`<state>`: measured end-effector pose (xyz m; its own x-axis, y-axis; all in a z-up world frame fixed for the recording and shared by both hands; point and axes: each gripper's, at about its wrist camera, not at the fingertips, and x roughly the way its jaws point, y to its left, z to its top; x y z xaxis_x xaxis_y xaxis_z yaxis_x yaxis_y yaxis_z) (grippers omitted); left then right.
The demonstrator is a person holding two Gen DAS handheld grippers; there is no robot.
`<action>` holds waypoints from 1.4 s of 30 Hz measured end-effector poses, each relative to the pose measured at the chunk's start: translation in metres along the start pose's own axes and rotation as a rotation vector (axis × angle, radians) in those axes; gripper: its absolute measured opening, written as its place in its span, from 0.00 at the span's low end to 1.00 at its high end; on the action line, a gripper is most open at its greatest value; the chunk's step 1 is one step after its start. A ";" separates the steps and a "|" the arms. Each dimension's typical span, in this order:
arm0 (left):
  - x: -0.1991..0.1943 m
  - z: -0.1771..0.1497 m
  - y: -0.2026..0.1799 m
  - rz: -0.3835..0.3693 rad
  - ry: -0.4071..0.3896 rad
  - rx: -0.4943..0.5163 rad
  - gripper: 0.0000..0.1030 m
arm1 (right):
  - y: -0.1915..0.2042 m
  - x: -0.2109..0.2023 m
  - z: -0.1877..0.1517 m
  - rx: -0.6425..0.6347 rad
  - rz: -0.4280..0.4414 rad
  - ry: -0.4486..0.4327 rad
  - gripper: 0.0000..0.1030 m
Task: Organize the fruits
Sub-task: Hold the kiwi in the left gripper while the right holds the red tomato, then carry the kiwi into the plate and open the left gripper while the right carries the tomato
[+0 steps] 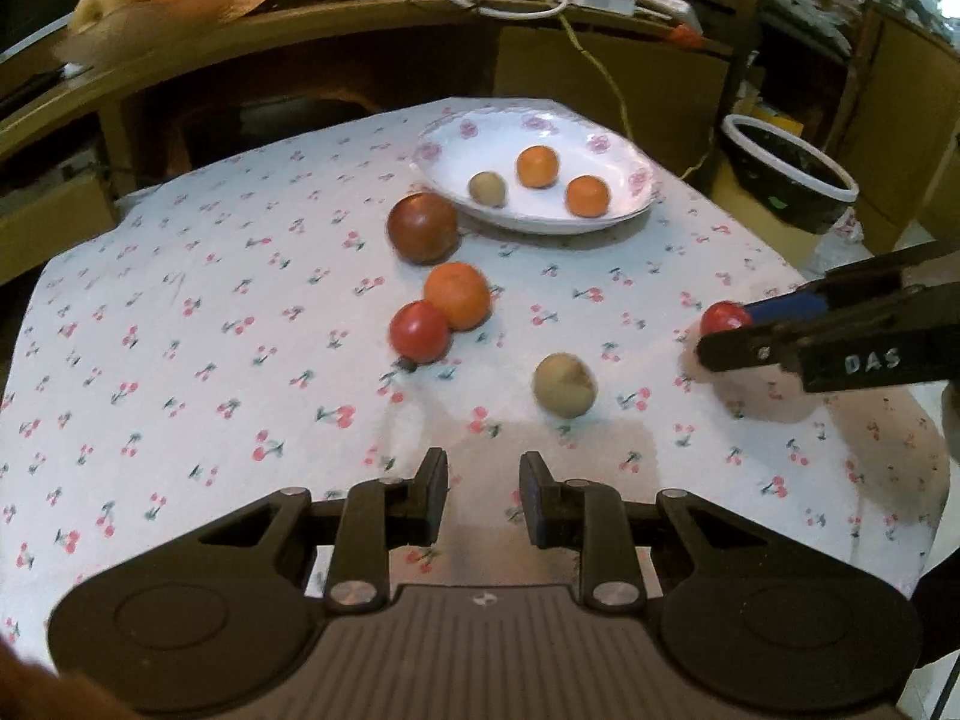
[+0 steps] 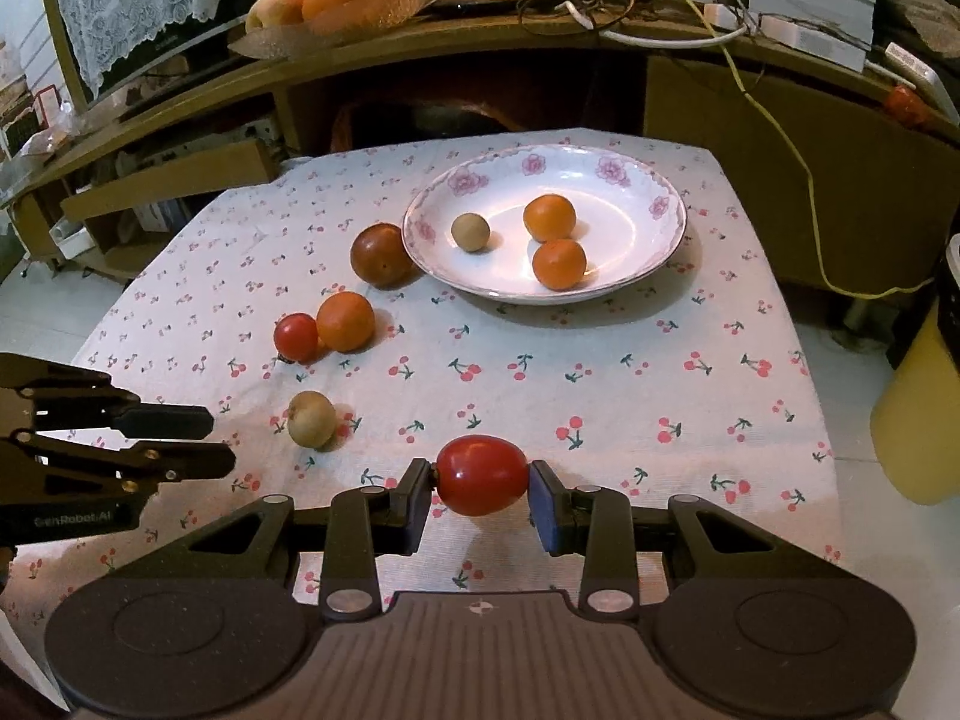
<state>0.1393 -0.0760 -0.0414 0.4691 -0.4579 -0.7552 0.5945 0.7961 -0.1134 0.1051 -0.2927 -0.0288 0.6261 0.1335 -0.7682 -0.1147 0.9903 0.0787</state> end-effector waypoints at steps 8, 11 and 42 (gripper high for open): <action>0.025 0.014 -0.031 -0.016 0.008 0.072 0.31 | -0.003 0.001 -0.002 0.006 -0.004 0.012 0.34; 0.032 0.018 -0.034 0.000 0.009 0.073 0.31 | -0.007 0.000 -0.003 0.014 -0.004 0.012 0.34; 0.004 0.057 -0.022 -0.026 -0.108 0.016 0.30 | -0.024 -0.013 0.014 0.064 0.007 -0.058 0.34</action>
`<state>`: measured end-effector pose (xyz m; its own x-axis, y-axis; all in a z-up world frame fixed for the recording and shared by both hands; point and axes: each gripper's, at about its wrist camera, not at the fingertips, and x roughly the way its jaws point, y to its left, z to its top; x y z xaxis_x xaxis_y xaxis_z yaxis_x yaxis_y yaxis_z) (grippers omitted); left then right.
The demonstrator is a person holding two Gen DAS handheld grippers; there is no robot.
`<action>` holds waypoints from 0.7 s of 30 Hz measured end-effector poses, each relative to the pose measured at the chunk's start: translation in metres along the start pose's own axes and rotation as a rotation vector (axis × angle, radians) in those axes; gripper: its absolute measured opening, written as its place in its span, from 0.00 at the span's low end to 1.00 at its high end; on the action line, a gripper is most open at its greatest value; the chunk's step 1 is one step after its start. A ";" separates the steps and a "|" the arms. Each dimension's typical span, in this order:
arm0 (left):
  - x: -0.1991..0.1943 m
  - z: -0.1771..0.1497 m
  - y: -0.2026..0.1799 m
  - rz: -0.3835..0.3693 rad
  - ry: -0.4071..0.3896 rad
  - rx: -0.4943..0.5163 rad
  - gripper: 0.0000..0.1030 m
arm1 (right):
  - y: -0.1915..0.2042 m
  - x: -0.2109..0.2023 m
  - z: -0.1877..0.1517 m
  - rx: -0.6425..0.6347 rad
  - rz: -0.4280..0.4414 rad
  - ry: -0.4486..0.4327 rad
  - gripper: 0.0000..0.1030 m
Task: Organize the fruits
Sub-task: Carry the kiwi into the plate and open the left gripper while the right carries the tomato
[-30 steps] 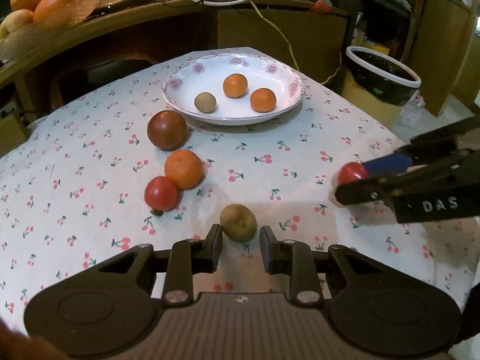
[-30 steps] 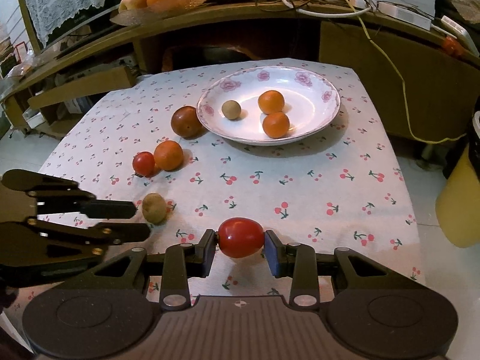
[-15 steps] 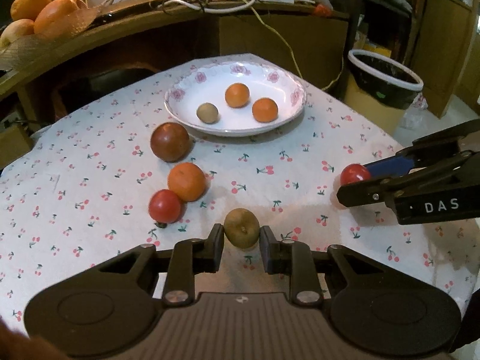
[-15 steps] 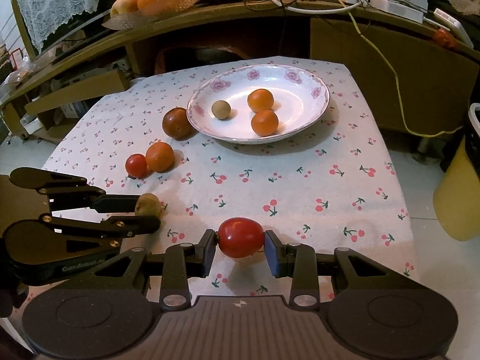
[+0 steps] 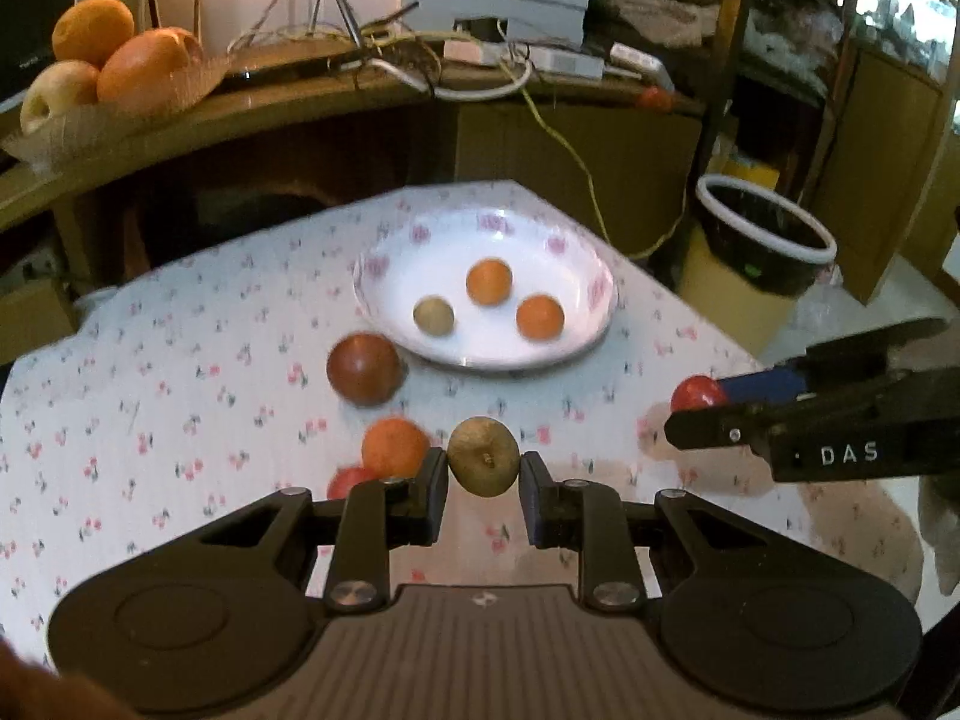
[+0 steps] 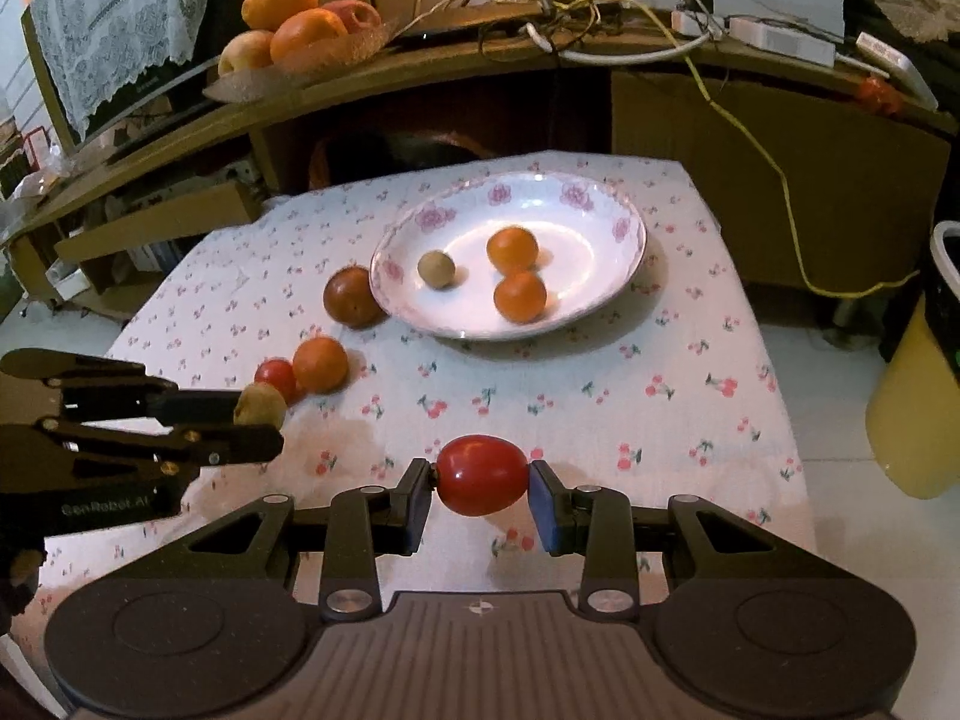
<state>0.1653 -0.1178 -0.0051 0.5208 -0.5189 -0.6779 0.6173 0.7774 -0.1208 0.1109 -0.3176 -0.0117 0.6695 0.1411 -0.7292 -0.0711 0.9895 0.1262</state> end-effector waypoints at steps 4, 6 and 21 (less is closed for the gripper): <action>0.005 0.009 0.001 0.004 -0.007 0.000 0.30 | -0.005 -0.003 0.007 0.013 -0.006 -0.020 0.34; 0.009 0.014 -0.001 0.007 -0.010 0.006 0.30 | -0.007 -0.002 0.012 0.022 -0.009 -0.025 0.34; 0.058 0.053 0.000 0.049 -0.014 0.018 0.30 | -0.013 0.031 0.056 -0.018 -0.025 -0.072 0.34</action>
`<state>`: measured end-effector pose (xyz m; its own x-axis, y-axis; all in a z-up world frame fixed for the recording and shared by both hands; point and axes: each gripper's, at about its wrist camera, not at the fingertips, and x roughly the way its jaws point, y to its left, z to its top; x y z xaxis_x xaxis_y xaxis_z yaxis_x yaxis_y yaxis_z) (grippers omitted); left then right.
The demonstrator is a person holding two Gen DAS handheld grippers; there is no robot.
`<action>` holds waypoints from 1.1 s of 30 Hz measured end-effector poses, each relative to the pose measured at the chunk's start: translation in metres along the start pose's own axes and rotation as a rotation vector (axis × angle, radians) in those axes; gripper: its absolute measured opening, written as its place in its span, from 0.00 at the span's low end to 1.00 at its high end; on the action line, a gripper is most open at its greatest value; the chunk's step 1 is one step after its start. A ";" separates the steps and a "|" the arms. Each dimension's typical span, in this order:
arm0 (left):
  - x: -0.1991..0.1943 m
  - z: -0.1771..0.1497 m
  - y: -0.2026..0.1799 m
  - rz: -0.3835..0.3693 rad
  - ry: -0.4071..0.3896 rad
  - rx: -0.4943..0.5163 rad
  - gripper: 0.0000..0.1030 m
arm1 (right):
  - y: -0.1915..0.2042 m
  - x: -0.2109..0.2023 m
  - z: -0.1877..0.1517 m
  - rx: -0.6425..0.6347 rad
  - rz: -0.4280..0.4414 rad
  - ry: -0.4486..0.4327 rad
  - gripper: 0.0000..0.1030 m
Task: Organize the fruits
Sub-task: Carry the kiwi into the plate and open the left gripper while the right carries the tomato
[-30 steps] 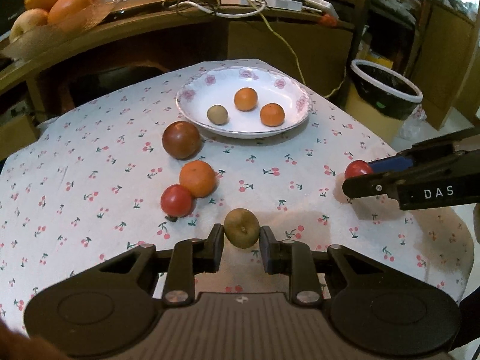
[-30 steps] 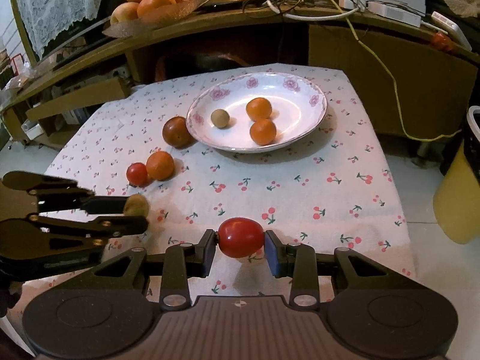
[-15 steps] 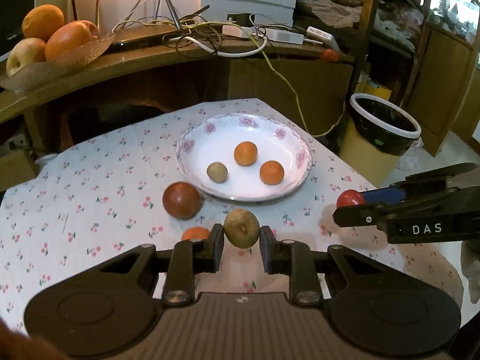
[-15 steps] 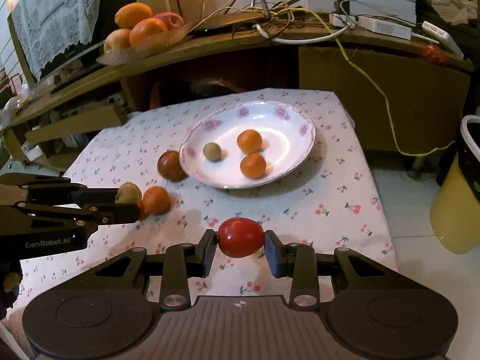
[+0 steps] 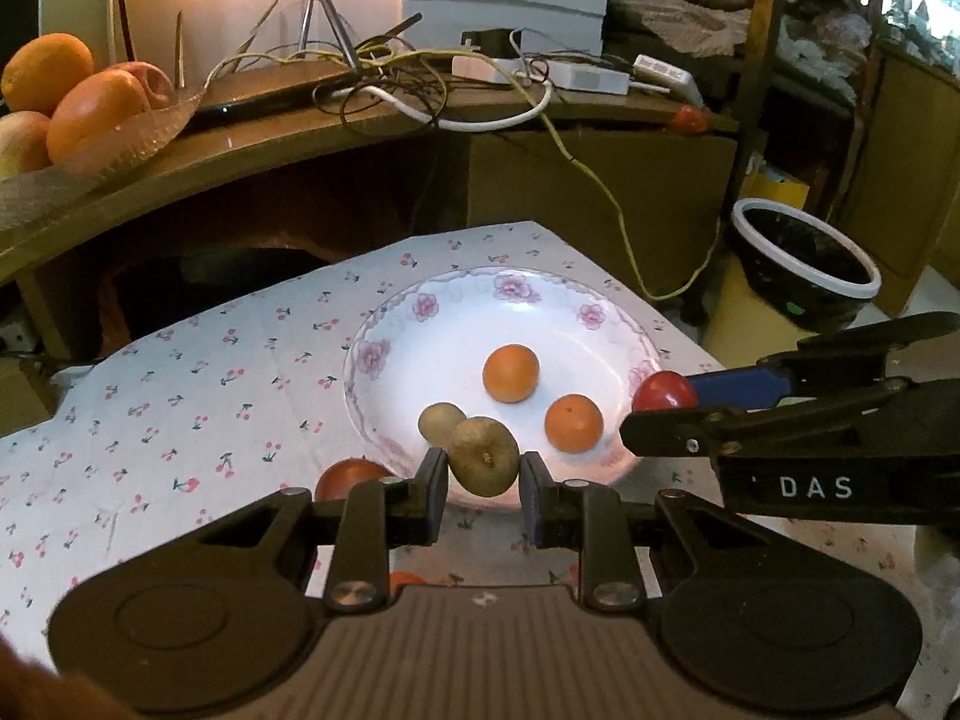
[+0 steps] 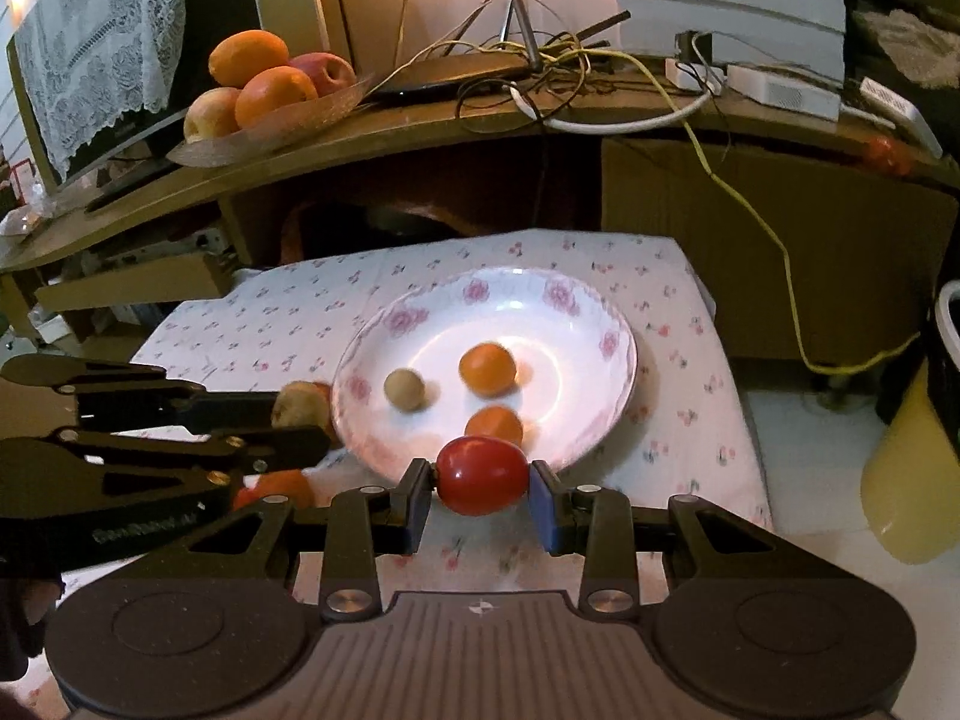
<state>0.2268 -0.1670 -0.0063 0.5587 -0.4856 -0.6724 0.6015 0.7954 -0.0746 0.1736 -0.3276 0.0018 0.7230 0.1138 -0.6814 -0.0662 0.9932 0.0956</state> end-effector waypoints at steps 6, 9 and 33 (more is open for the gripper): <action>0.016 0.001 0.000 0.001 0.028 -0.009 0.30 | -0.009 0.019 0.009 -0.002 -0.010 0.010 0.34; 0.020 0.002 -0.003 -0.001 0.030 0.002 0.30 | -0.010 0.026 0.011 -0.011 -0.004 0.014 0.34; 0.003 -0.004 0.010 0.003 0.022 -0.004 0.31 | -0.011 0.038 0.013 -0.004 -0.006 0.025 0.40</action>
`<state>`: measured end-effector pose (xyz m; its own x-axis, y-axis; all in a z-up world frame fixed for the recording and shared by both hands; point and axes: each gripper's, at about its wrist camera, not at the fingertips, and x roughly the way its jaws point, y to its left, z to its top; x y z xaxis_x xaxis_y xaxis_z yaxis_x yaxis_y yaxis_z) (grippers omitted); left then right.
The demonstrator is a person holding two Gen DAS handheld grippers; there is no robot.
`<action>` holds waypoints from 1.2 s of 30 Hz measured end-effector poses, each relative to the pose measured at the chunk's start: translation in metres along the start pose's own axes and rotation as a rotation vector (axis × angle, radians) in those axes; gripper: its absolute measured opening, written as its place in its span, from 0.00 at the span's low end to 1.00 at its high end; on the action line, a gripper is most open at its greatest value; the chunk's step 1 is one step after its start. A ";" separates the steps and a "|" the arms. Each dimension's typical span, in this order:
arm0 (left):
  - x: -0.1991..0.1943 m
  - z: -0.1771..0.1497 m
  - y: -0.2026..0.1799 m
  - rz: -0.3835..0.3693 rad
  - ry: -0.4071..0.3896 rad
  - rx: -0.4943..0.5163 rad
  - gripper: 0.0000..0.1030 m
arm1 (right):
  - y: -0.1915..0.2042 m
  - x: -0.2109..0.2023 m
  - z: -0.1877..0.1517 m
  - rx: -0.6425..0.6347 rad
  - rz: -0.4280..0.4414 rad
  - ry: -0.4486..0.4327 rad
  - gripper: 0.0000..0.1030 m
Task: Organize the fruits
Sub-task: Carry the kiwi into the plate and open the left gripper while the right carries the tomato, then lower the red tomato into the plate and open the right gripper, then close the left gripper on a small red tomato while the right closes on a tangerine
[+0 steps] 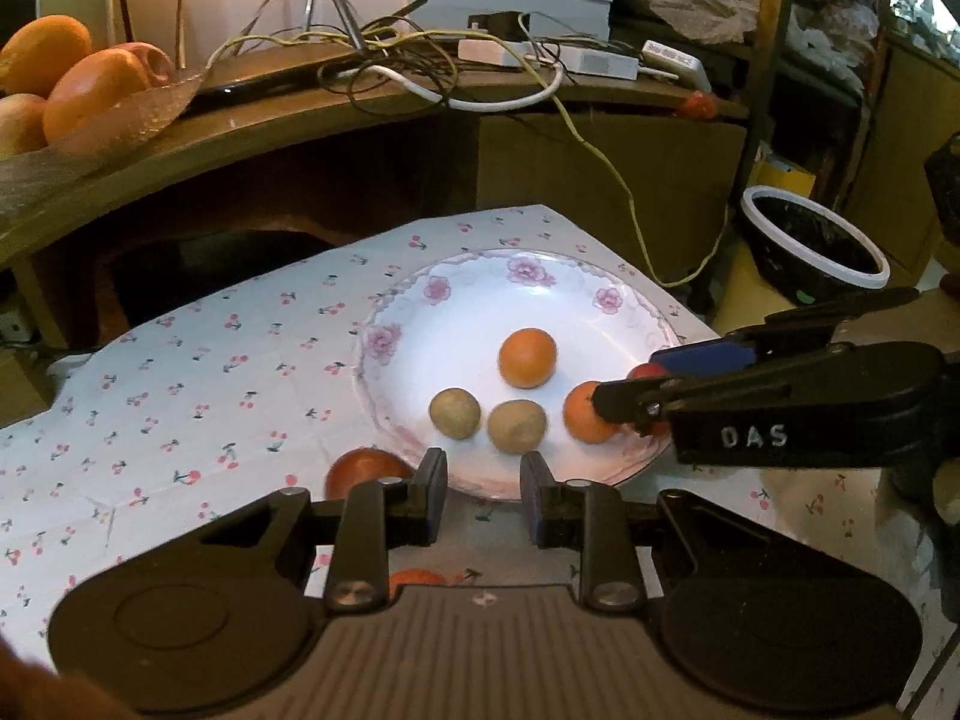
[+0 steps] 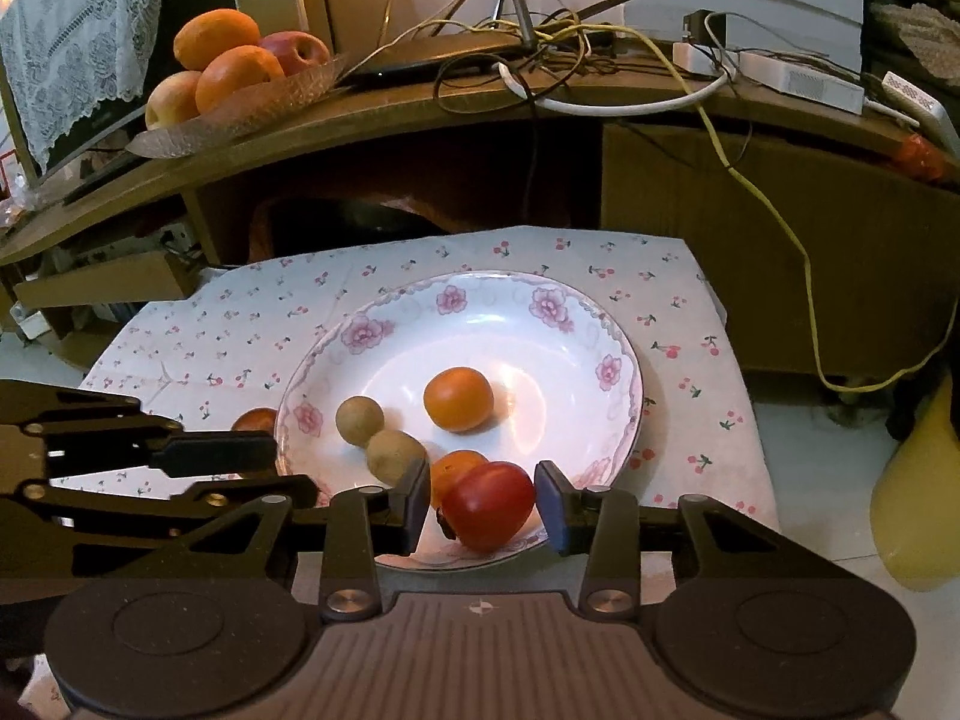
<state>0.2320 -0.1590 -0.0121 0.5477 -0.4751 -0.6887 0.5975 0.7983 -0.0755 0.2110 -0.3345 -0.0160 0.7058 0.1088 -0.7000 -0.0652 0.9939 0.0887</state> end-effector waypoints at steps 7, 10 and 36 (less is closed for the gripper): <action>-0.016 -0.014 0.018 0.018 0.013 -0.018 0.31 | 0.001 -0.004 0.000 -0.003 -0.009 -0.018 0.41; -0.025 -0.022 0.023 0.010 0.017 -0.018 0.31 | -0.001 -0.007 0.002 0.018 -0.028 -0.033 0.41; -0.030 -0.058 0.026 0.039 0.095 0.093 0.37 | 0.083 -0.008 -0.020 -0.135 0.218 0.099 0.41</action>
<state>0.1970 -0.1023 -0.0347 0.5164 -0.4041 -0.7550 0.6313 0.7753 0.0168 0.1858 -0.2527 -0.0174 0.5928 0.3153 -0.7411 -0.3066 0.9392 0.1544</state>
